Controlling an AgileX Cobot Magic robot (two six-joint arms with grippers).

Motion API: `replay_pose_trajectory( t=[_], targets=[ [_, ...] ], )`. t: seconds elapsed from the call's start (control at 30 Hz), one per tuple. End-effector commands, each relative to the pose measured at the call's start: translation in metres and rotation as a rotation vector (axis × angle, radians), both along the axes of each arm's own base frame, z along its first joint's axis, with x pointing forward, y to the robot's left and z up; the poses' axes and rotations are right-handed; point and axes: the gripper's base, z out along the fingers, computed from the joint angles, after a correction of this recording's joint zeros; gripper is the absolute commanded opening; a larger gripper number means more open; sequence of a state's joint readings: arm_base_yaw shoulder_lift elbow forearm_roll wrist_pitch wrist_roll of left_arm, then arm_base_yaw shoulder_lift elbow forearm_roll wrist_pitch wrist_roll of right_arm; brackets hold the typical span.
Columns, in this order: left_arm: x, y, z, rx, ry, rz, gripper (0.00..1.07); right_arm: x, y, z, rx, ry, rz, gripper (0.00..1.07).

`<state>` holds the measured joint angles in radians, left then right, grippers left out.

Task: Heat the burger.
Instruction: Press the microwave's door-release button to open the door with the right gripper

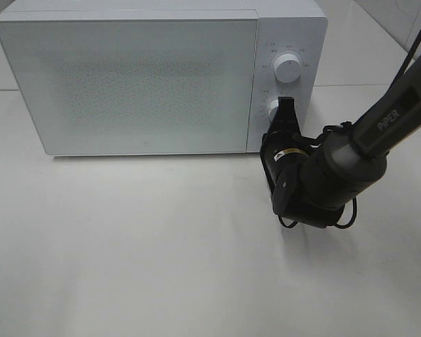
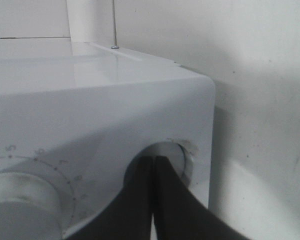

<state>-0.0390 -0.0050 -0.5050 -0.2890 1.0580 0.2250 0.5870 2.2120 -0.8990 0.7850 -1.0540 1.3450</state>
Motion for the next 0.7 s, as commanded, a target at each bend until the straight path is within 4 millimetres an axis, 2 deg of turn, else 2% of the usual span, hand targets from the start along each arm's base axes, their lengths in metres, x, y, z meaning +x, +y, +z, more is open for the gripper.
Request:
replay_pose_trajectory(
  t=[0.03,0.23,0.57,0.7],
  targets=[
    [-0.002,0.0,0.0,-0.007,-0.027,0.008,1.02,0.022,-0.002,0.013,-0.01,-0.129,-0.016,0.0],
    [-0.002,0.0,0.0,-0.007,-0.027,0.008,1.02,0.035,-0.006,0.016,-0.011,-0.133,-0.028,0.0],
    [-0.002,0.0,0.0,-0.007,-0.027,0.008,1.02,0.034,-0.005,0.011,0.001,-0.081,-0.025,0.0],
    [-0.002,0.0,0.0,-0.007,-0.027,0.008,1.02,0.034,-0.005,0.017,0.006,-0.09,-0.024,0.0]
  ],
)
